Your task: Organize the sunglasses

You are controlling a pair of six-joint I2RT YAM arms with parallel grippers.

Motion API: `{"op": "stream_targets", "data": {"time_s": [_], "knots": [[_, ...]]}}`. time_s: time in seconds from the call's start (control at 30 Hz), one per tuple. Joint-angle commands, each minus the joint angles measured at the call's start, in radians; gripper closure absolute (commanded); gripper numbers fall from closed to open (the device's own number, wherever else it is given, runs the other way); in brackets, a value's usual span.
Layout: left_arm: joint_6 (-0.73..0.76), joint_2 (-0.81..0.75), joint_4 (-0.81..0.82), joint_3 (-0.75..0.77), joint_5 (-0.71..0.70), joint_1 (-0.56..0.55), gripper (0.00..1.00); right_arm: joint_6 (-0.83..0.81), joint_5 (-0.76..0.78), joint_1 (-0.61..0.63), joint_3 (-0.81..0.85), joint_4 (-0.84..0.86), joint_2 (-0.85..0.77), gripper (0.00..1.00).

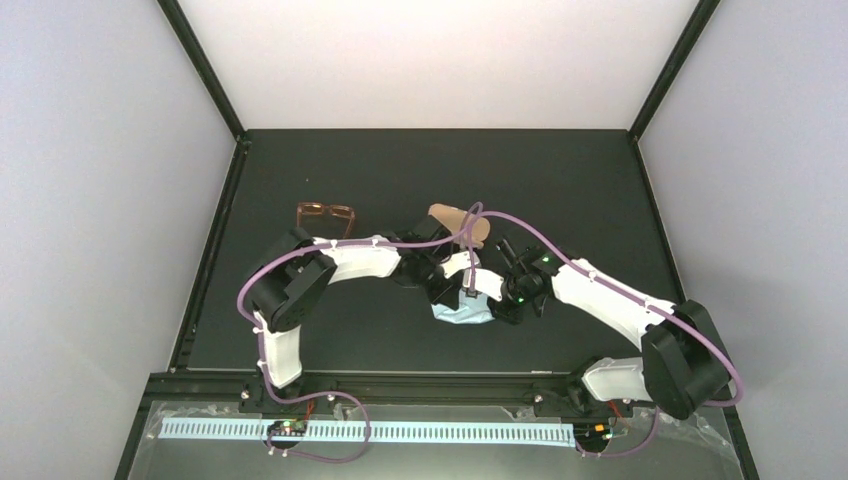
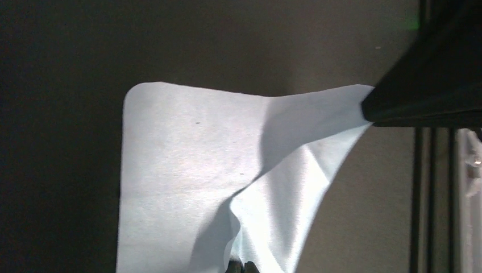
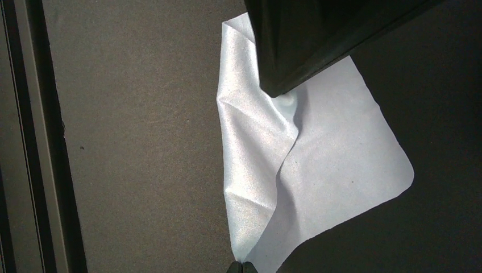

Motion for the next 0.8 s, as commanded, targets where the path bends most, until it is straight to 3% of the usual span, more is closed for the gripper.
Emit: {"op": "stream_targets", "data": {"time_s": [0.0,0.43,0.77], "knots": [[0.031,-0.072,0.008,-0.004,0.134,0.019,0.99,0.015,0.003,-0.004,0.018,0.002,-0.027,0.99],[0.061,-0.123,0.003,-0.022,0.228,0.081,0.99,0.021,-0.014,-0.008,0.06,-0.026,-0.047,0.99],[0.161,-0.242,-0.047,-0.01,0.263,0.146,0.99,-0.021,-0.064,-0.017,0.191,-0.1,-0.035,0.99]]}}
